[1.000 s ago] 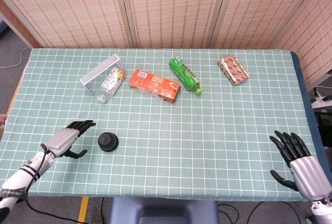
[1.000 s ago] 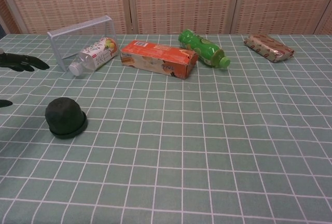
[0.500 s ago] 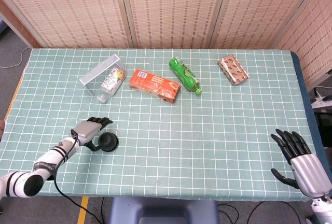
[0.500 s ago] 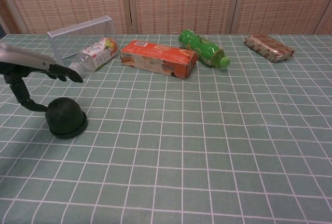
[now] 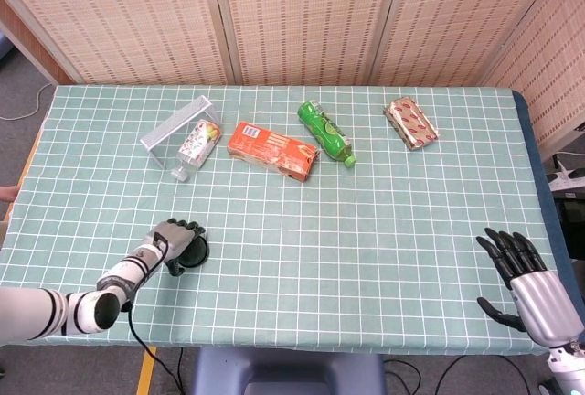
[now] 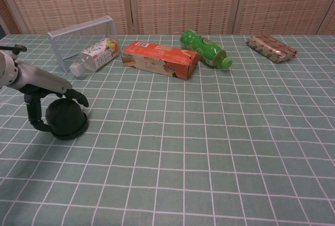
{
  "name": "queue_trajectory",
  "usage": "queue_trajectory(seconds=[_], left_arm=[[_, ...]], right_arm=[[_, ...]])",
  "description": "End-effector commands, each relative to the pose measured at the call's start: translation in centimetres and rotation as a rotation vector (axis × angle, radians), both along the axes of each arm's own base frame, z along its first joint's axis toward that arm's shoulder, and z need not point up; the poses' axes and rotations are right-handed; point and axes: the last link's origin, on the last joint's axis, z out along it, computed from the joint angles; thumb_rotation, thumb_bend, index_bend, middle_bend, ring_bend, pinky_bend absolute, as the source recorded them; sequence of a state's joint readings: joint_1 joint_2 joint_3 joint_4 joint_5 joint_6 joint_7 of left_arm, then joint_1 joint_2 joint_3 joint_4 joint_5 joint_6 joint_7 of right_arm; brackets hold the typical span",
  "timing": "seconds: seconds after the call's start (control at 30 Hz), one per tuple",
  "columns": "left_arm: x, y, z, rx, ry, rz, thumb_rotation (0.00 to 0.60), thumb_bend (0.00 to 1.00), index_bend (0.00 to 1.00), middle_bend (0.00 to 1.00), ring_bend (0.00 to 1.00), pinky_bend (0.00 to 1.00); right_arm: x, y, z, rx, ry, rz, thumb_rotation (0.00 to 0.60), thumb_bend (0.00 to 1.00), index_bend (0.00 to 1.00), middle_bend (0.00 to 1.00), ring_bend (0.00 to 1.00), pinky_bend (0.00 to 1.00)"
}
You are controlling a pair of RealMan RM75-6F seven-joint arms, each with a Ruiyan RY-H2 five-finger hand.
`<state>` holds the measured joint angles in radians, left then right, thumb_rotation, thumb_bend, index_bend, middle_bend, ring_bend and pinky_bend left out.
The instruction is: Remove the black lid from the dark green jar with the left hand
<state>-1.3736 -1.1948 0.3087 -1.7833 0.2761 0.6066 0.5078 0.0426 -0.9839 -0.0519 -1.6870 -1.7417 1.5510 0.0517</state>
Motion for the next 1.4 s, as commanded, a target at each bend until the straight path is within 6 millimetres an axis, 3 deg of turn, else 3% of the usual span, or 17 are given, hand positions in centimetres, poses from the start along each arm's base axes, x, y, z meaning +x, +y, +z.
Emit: queue_trajectory(seconds=[0.03, 0.37, 0.57, 1.07, 1.17, 1.3, 1.4], left_arm=[[0.6, 0.0, -0.8, 0.000, 0.019, -0.024, 0.600, 0.32, 0.00, 0.00, 0.00, 0.08], [0.8, 0.3, -1.1, 0.012, 0.065, -0.043, 0.600, 0.32, 0.03, 0.01, 0.00, 0.15], [0.3, 0.1, -1.3, 0.023, 0.095, -0.060, 0.600, 0.32, 0.15, 0.15, 0.08, 0.28], [-0.2, -0.9, -1.3, 0.013, 0.087, -0.092, 0.600, 0.32, 0.17, 0.12, 0.05, 0.27], [-0.4, -0.9, -1.3, 0.022, 0.089, -0.108, 0.600, 0.32, 0.24, 0.19, 0.12, 0.34], [-0.7, -0.9, -1.4, 0.039, 0.081, -0.126, 0.600, 0.32, 0.42, 0.36, 0.29, 0.55], [-1.0, -1.0, -1.5, 0.045, 0.076, -0.131, 0.600, 0.32, 0.50, 0.40, 0.36, 0.64]], right_arm=[[0.0, 0.0, 0.0, 0.001, 0.000, -0.001, 0.600, 0.16, 0.00, 0.00, 0.00, 0.00], [0.0, 0.0, 0.2, -0.005, -0.007, -0.001, 0.600, 0.16, 0.00, 0.00, 0.00, 0.00], [0.0, 0.0, 0.4, -0.010, -0.010, 0.000, 0.600, 0.16, 0.00, 0.00, 0.00, 0.00], [0.0, 0.2, 0.6, -0.021, -0.013, 0.004, 0.600, 0.16, 0.00, 0.00, 0.00, 0.00], [0.0, 0.2, 0.7, -0.023, -0.014, 0.003, 0.600, 0.16, 0.00, 0.00, 0.00, 0.00], [0.0, 0.2, 0.7, -0.025, -0.014, 0.003, 0.600, 0.16, 0.00, 0.00, 0.00, 0.00], [0.0, 0.2, 0.8, -0.029, -0.015, 0.002, 0.600, 0.16, 0.00, 0.00, 0.00, 0.00]])
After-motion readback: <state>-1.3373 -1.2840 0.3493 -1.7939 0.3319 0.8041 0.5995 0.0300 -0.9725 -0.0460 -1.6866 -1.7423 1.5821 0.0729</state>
